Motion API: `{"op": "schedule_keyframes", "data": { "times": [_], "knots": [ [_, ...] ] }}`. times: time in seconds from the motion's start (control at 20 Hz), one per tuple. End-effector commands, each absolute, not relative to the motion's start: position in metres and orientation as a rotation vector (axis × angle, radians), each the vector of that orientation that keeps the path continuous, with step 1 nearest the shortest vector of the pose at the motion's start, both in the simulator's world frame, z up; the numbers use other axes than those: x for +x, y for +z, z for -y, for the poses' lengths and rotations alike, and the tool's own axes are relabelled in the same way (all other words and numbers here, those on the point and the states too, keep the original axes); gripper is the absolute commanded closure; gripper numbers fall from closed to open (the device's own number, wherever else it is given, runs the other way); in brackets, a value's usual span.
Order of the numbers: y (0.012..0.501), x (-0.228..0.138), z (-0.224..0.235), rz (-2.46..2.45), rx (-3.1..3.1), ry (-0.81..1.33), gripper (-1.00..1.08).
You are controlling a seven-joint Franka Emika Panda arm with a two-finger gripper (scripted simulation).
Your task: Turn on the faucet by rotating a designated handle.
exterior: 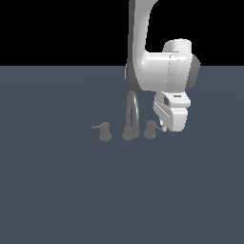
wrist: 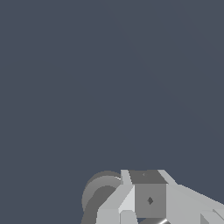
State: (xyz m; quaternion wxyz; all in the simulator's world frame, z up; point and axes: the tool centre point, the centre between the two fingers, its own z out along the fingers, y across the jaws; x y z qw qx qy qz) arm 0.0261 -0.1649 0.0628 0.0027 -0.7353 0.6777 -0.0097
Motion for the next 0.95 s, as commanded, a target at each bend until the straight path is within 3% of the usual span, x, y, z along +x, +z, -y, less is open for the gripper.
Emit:
{"op": "schedule_keyframes", "data": {
  "times": [0.0, 0.35, 0.45, 0.9],
  "knots": [
    [0.063, 0.018, 0.153, -2.119, -2.314, -0.015, 1.08],
    [0.063, 0.0, 0.131, -2.12, -2.318, -0.001, 1.08],
    [0.063, 0.001, 0.151, -2.15, -2.295, -0.016, 1.08],
    [0.063, 0.008, 0.092, -2.12, -2.319, 0.0, 1.08]
  ]
}}
